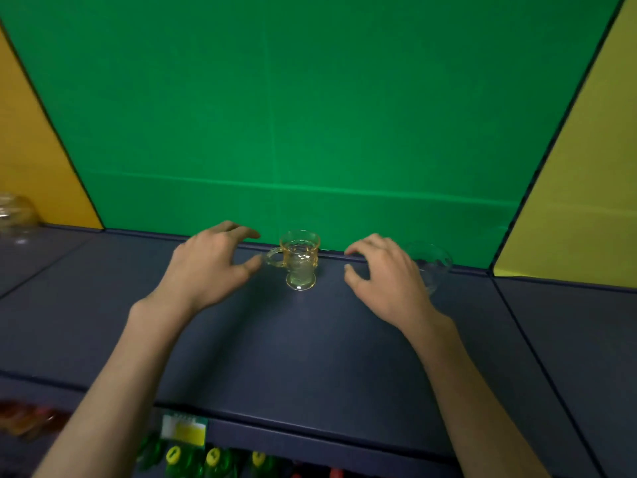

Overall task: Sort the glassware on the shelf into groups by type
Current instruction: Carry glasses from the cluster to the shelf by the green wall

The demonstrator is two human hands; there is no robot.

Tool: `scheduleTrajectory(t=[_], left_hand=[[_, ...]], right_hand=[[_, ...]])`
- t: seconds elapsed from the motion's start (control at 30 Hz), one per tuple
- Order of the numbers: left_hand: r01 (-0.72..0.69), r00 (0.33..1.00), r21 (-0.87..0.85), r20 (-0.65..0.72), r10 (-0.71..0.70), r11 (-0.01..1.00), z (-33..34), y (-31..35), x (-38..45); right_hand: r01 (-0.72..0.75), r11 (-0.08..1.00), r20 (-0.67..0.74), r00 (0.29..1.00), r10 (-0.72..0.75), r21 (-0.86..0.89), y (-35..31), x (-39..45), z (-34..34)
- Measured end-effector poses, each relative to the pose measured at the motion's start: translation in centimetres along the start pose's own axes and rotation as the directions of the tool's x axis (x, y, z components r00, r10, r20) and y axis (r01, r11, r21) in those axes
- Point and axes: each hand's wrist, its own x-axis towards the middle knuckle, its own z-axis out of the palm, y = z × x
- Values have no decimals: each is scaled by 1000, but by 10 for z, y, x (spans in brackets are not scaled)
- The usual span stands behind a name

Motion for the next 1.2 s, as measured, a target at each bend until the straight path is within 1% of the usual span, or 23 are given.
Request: scheduleTrajectory(t=[0.13, 0.27, 0.4, 0.6, 0.73, 0.83, 1.0, 1.2], left_hand=[[71, 997, 68, 6, -72, 995, -15, 6, -25], [125, 992, 152, -28, -123, 980, -34, -8, -53], [192, 981, 186, -25, -191, 964, -56, -37, -86], [310, 949, 235, -28, -313, 921, -81, -102, -156], [354, 935, 248, -80, -345, 902, -102, -158, -209], [389, 921, 256, -131, -367, 885, -121, -207, -252], [435, 899, 271, -174, -401, 859, -152, -289, -317], [477, 879, 273, -166, -447, 835, -174, -378, -366]], right_hand=[[159, 987, 80, 984, -160, 21, -46, 7, 7], [279, 958, 136, 948, -286, 69, -95, 15, 16], [368, 921, 177, 905, -387, 131, -148, 17, 34], [469, 861, 204, 840, -503, 196, -245, 0, 63], [516, 830, 202, 808, -554, 213, -326, -19, 82], [546, 811, 175, 795, -580, 211, -389, -33, 95], [545, 819, 160, 805, -571, 180, -482, -50, 119], [535, 825, 158, 812, -561, 183, -578, -53, 147]])
